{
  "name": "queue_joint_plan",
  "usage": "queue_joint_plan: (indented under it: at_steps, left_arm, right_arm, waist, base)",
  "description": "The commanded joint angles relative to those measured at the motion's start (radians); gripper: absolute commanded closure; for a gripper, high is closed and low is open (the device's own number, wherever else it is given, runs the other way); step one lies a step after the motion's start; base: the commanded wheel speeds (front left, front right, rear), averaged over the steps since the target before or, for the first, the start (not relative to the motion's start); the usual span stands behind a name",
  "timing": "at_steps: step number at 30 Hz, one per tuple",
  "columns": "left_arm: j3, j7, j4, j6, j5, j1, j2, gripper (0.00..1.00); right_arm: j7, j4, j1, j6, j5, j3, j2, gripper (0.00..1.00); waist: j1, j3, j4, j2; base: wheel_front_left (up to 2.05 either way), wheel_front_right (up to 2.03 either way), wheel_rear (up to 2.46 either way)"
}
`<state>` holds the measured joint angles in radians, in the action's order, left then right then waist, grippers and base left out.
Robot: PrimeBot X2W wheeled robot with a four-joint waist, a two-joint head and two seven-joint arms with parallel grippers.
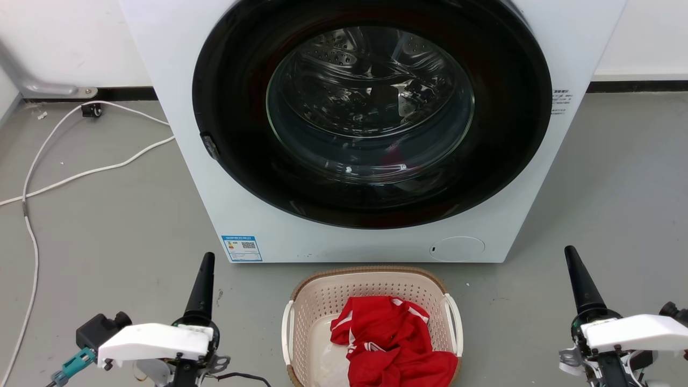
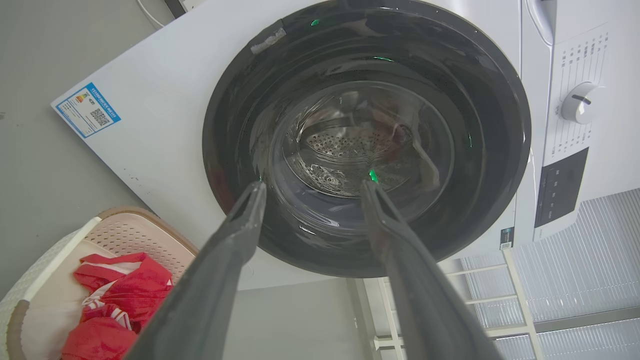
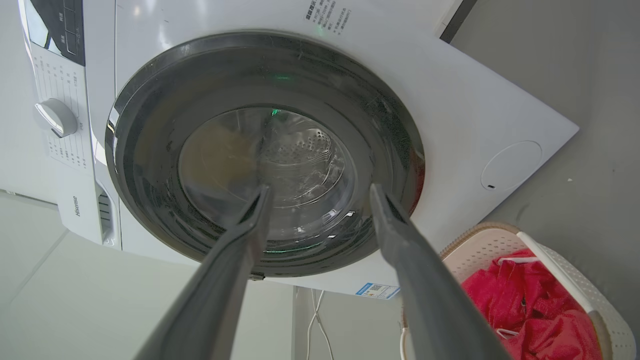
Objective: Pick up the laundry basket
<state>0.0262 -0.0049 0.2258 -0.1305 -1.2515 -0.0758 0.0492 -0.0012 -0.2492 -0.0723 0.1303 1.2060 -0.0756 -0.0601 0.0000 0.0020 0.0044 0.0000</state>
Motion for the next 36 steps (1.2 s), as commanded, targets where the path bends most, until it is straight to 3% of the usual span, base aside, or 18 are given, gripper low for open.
queue_joint_plan:
  at_steps: [1, 16, 36]
  left_arm:
    - [-0.009, -0.011, -0.022, 0.002, 0.047, -0.023, 0.004, 0.0]
    - [-0.065, -0.066, -0.022, 0.021, 0.366, -0.019, 0.003, 0.0]
    - [-0.119, -0.124, -0.005, 0.051, 0.655, -0.025, 0.016, 0.0]
  right_arm:
    - [-0.012, 0.023, -0.021, 0.0, -0.056, 0.002, -0.001, 0.0]
    - [-0.04, 0.036, -0.012, 0.0, -0.428, 0.015, 0.006, 0.0]
    - [-0.043, 0.061, 0.005, 0.0, -0.71, 0.009, 0.008, 0.0]
  waist:
    - [0.0, 0.0, 0.0, 0.0]
    - [0.0, -0.001, 0.002, 0.0]
    - [0.0, -0.003, 0.006, 0.0]
  base:
    - [0.0, 0.0, 0.0]
    - [0.0, 0.0, 0.0]
    - [0.0, 0.0, 0.0]
